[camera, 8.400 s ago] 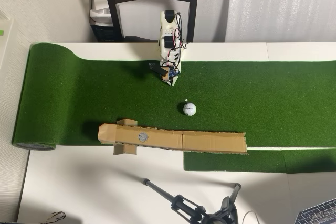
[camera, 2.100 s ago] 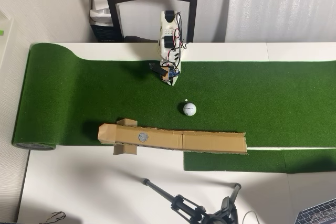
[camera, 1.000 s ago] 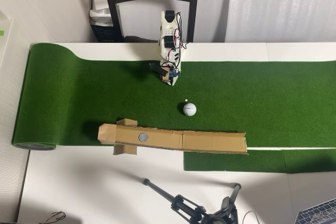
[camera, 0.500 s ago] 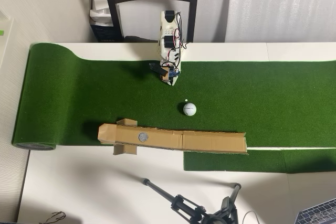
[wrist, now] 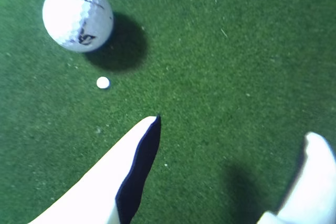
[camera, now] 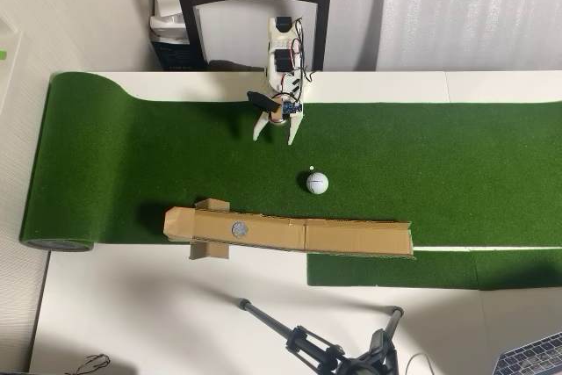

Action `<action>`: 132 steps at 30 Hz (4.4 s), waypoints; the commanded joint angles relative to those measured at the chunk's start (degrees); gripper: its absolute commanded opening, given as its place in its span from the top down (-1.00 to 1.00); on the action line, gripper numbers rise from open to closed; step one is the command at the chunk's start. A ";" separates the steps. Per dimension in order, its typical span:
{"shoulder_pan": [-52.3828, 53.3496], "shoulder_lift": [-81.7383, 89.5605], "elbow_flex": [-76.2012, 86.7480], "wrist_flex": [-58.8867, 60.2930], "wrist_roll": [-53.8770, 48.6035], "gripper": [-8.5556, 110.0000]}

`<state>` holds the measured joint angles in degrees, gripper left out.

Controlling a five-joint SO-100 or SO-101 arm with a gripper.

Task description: Pick up the golf ball and place it on the gray mark at the back.

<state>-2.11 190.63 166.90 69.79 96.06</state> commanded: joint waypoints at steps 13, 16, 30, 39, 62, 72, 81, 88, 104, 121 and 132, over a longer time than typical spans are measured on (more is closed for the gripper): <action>-11.16 -48.69 -36.47 2.99 0.53 0.08; -13.54 -57.57 -43.86 4.48 0.53 0.08; -20.04 -80.51 -64.86 4.92 4.48 0.08; -22.94 -89.91 -73.12 4.83 11.07 0.08; -22.06 -111.80 -91.85 4.04 12.22 0.08; -22.06 -113.73 -91.05 5.10 11.43 0.08; -21.18 -113.82 -89.30 8.61 11.25 0.09; -21.09 -113.55 -86.92 7.56 11.95 0.09; -21.71 -113.99 -86.13 2.64 14.15 0.08; -21.88 -121.55 -90.79 2.72 14.85 0.09; -21.80 -121.55 -90.79 2.72 14.94 0.10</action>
<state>-23.82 67.24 81.30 73.21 110.48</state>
